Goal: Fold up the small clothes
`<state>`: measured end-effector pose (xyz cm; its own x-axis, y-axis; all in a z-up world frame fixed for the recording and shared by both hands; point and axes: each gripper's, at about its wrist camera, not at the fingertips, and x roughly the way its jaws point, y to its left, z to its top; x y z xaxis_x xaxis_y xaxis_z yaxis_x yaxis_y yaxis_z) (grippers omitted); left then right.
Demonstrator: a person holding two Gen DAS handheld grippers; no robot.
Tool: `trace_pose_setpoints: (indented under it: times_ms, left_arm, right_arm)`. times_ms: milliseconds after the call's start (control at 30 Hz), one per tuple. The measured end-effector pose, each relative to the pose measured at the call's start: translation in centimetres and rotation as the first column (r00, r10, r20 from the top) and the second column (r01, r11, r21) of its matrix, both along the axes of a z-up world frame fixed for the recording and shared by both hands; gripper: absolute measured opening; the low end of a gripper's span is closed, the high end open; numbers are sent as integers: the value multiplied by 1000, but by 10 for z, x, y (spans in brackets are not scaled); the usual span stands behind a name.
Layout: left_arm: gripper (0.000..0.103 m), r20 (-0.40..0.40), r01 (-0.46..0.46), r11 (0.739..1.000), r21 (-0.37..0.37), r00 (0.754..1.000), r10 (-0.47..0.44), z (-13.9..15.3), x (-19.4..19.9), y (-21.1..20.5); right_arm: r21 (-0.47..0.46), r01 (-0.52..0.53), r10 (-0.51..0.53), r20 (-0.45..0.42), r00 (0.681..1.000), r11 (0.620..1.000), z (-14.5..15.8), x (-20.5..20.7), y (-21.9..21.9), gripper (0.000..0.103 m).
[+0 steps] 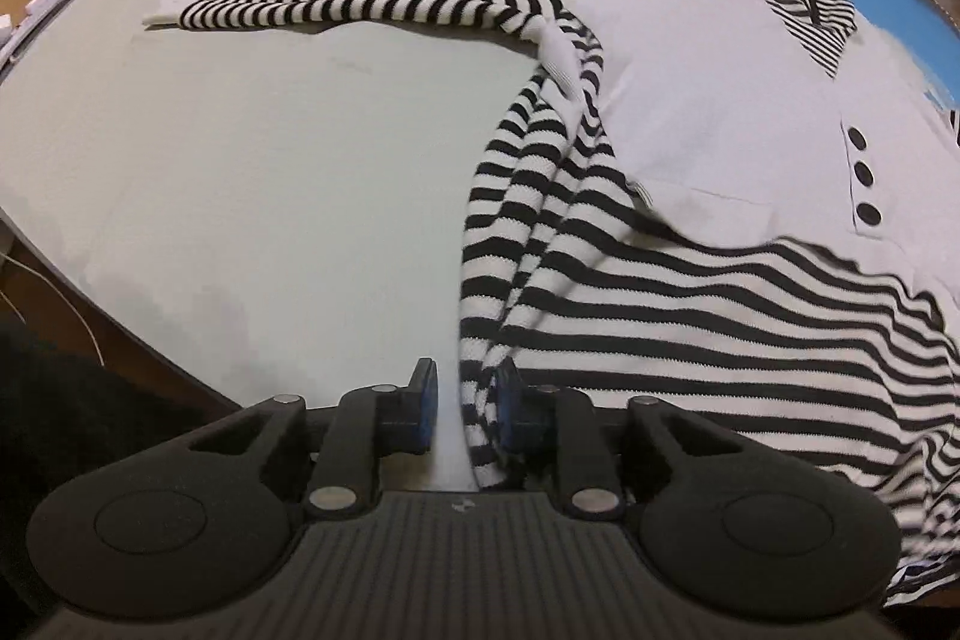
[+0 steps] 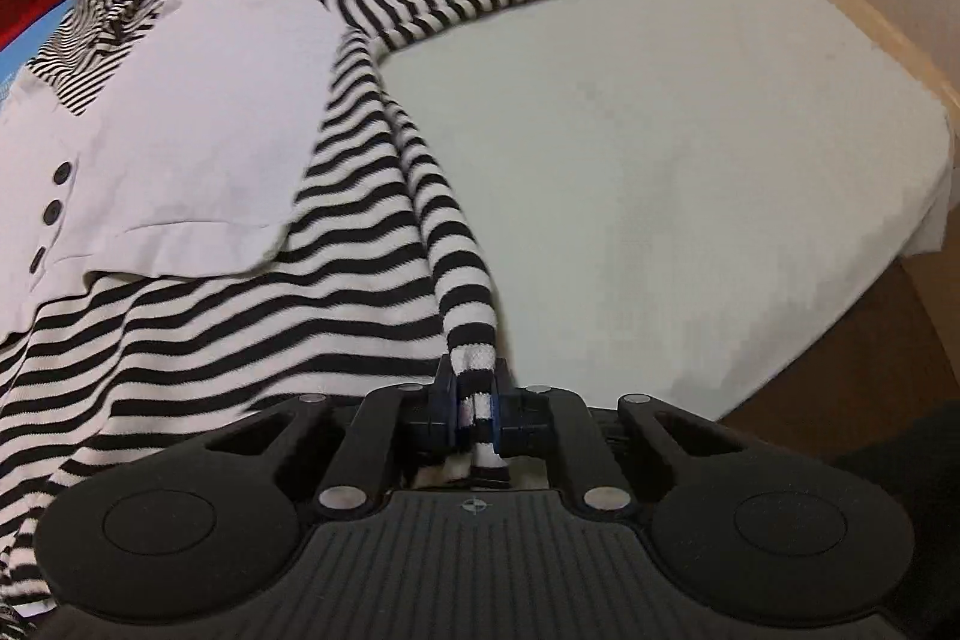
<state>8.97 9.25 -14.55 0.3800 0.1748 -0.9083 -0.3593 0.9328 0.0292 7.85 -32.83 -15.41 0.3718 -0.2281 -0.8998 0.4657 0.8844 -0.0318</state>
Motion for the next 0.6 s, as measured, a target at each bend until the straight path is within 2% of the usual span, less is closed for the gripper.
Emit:
trace_pose_setpoints:
  times_ms: [67,100,133,200,267,300,333,367,400,433,500,600]
  left_arm:
    - [27,45,-8,1000,-11,999,8,13,-3,-5]
    - [27,76,8,1000,-6,997,-8,21,-4,-9]
    - [27,119,44,999,6,992,-44,30,-6,-16]
    - [29,186,116,993,17,975,-117,44,-9,-29]
    - [29,221,176,984,-9,960,-170,49,-11,-38]
    - [29,207,190,981,-41,962,-178,46,-9,-40]
    - [29,172,191,979,-79,969,-175,38,-7,-40]
    - [29,101,180,976,-126,981,-168,26,-3,-39]
    - [29,28,159,976,-150,987,-156,14,0,-38]
    - [29,-17,136,979,-150,990,-140,5,0,-37]
    - [31,10,139,982,-129,990,-139,13,-2,-40]
    - [36,109,178,981,-75,979,-170,35,-4,-47]
  right_arm:
    - [11,34,-34,15,999,999,3,0,-7,18]
    - [-5,49,-49,41,998,999,9,-1,-7,29]
    - [-11,54,-53,86,995,998,16,-3,-6,31]
    - [-18,22,-18,166,986,1000,30,-4,0,33]
    - [-18,-29,32,199,979,999,35,-2,8,44]
    - [21,-42,37,182,983,999,30,1,9,50]
    - [71,-39,29,142,990,997,22,3,7,51]
    - [101,-16,8,82,997,995,12,4,4,51]
    - [97,16,-19,29,999,995,3,4,3,50]
    - [89,30,-32,21,999,996,2,2,1,51]
    - [76,25,-29,48,998,997,12,4,2,51]
    - [46,-9,2,147,989,999,31,5,6,50]
